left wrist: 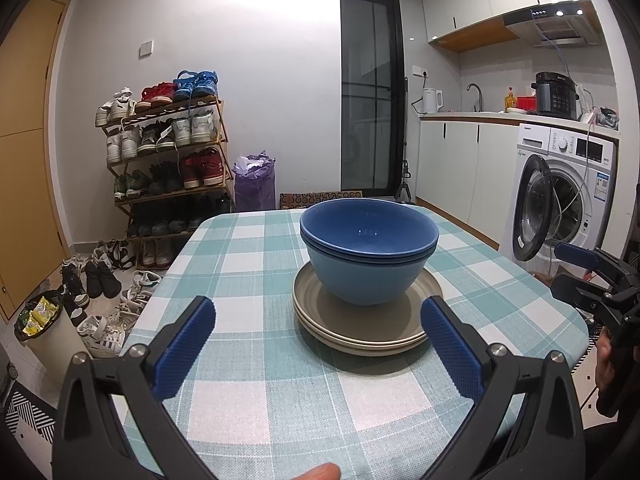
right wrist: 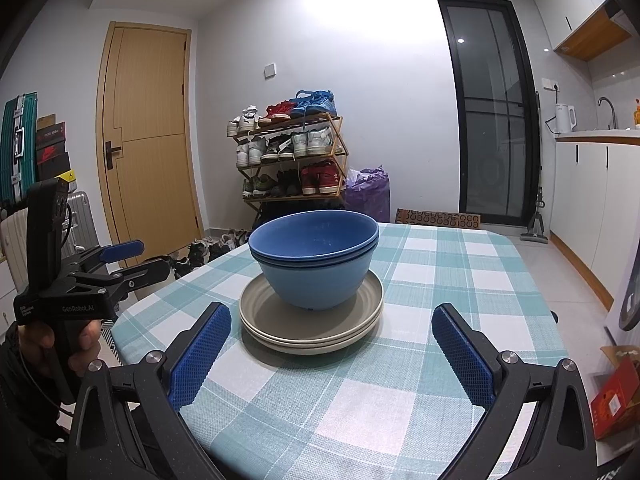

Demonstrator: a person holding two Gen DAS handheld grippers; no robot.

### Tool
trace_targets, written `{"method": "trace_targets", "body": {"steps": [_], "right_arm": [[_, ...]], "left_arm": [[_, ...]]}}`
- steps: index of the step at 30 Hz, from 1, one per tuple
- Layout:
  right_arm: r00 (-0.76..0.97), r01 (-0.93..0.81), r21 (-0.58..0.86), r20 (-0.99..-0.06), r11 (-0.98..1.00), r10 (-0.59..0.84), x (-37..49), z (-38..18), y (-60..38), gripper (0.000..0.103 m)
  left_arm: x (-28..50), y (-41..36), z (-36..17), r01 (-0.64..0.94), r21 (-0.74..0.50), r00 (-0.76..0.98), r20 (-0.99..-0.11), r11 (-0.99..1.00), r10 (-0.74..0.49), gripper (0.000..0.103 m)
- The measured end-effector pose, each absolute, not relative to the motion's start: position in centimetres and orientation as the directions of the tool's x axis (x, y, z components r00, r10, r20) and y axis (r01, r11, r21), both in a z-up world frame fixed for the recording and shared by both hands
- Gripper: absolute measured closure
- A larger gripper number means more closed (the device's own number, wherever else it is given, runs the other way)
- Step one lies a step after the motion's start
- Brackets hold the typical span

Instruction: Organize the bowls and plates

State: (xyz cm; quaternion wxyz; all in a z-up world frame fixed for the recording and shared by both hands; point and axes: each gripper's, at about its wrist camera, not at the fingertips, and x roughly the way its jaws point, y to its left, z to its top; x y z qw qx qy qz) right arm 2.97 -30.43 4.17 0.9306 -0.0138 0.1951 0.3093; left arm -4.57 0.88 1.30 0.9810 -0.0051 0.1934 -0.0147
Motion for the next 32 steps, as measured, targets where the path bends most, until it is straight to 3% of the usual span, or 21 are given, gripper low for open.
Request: {"method": "trace_targets", "body": {"steps": [32], "right_arm": [[0.720,-0.589,0.103,-0.384,0.802,0.578,3.12,3.82,-30.21,0.001]], "left_arm": [[-4.37,0.41,1.12,0.045,0.009,0.921,-0.388,0.999,-0.038,0.000]]}}
